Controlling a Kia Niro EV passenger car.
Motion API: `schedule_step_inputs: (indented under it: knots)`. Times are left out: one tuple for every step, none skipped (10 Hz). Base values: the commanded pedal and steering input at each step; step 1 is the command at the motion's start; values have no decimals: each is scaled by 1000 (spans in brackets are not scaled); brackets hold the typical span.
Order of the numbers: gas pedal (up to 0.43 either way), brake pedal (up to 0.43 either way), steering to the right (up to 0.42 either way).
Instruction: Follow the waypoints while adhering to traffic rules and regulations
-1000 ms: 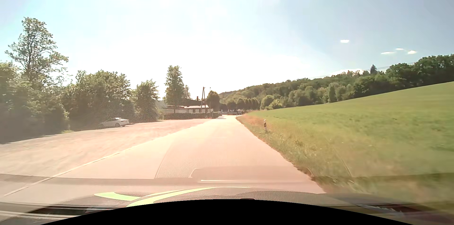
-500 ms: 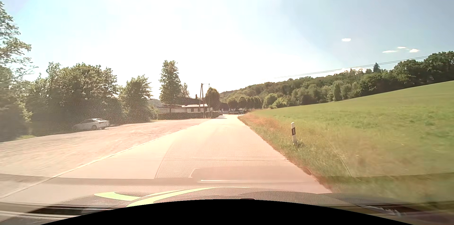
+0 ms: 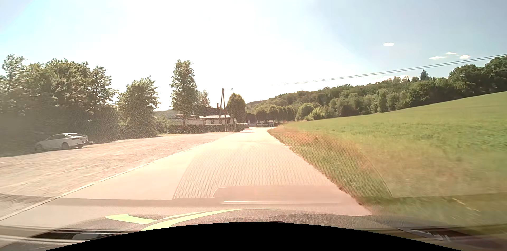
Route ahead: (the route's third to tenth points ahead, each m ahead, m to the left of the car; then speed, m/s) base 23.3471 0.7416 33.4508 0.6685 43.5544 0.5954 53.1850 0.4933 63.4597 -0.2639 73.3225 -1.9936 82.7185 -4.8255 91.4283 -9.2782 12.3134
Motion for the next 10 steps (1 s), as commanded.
schedule_step_inputs:
  knots:
    - [20,0,-5]
    - [20,0,-4]
    - [8,0,-2]
    - [0,0,0]
    - [0,0,-1]
    - [0,0,-2]
    - [0,0,-1]
    - [0,0,0]
    - [0,0,0]
    - [0,0,1]
